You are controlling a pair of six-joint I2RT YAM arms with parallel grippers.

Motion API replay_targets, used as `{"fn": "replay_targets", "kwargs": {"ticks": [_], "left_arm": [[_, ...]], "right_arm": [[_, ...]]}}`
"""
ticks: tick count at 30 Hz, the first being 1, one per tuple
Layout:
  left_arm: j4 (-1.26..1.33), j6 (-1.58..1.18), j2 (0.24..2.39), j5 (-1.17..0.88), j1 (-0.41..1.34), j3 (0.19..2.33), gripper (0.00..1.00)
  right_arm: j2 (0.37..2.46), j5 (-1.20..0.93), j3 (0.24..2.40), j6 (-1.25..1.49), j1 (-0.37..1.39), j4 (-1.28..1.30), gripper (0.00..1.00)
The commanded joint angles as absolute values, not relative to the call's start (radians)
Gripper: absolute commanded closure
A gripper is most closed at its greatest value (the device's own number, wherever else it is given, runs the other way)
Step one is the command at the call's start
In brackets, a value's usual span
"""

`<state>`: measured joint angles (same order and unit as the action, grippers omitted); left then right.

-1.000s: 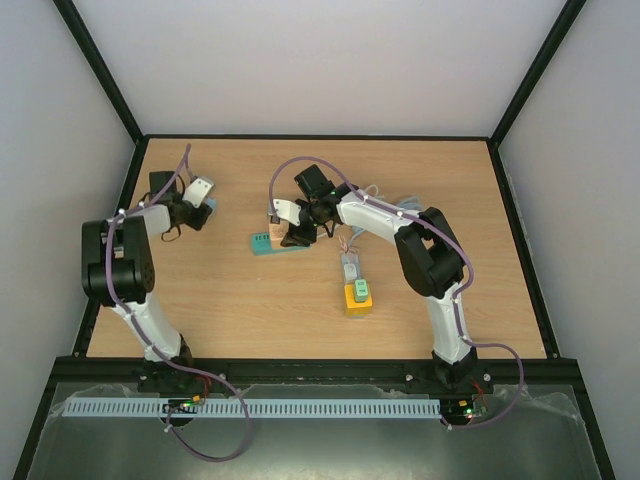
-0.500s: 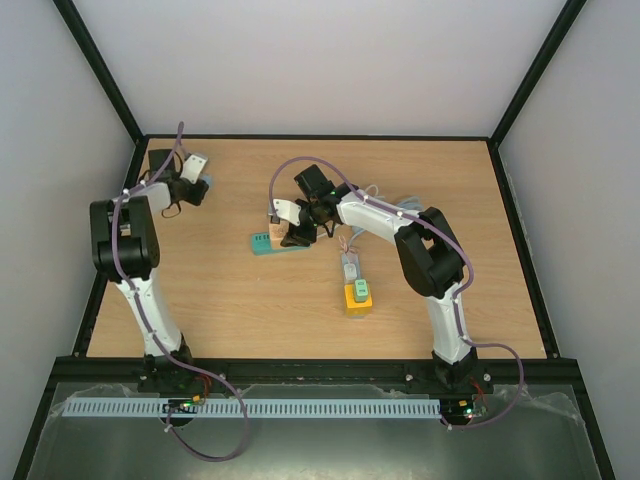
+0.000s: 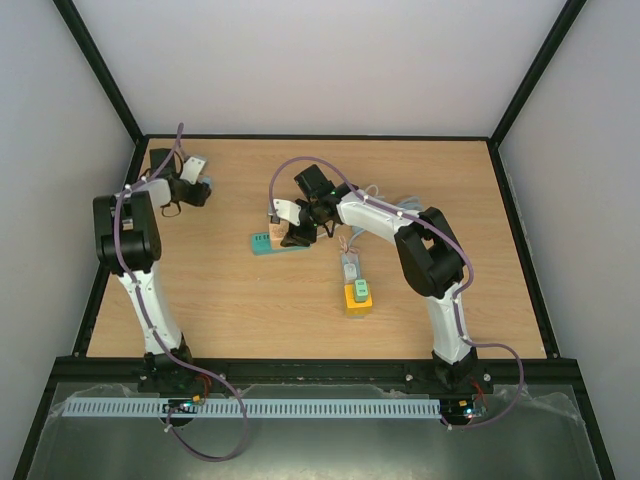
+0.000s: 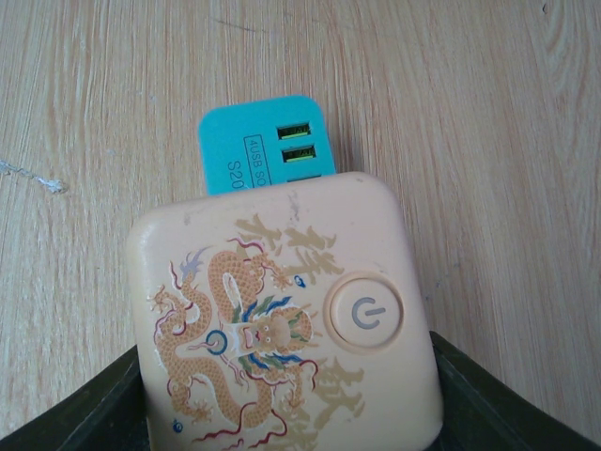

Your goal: Pull the plug off the socket

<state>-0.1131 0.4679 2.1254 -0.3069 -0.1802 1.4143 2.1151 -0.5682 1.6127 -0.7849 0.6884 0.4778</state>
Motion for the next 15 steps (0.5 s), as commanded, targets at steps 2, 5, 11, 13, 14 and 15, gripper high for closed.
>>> {"fn": "replay_targets", "kwargs": {"ticks": [2, 5, 11, 13, 14, 15], "left_arm": [[-0.195, 0.473, 2.131, -0.317, -0.195, 1.441, 0.29], [-0.209, 0.469, 2.104, -0.339, -0.197, 1.438, 0.20], [-0.232, 0.472, 2.010, -0.377, -0.213, 1.411, 0.06], [-0.249, 0.476, 1.977, -0.418, -0.227, 1.403, 0.01], [-0.255, 0.473, 1.961, -0.446, -0.238, 1.397, 0.01], [-0.258, 0.471, 1.943, -0.475, -0.251, 1.391, 0.01]], "right_arm": [[2.185, -0.420, 1.559, -0.802, 0.675, 0.671, 0.87], [2.186, -0.426, 1.564, -0.800, 0.676, 0.673, 0.87], [2.190, -0.427, 1.572, -0.798, 0.691, 0.671, 0.87], [2.193, -0.427, 1.576, -0.798, 0.699, 0.670, 0.87], [2.193, -0.427, 1.578, -0.798, 0.702, 0.671, 0.86], [2.194, -0.427, 1.578, -0.797, 0.707, 0.670, 0.87]]}}
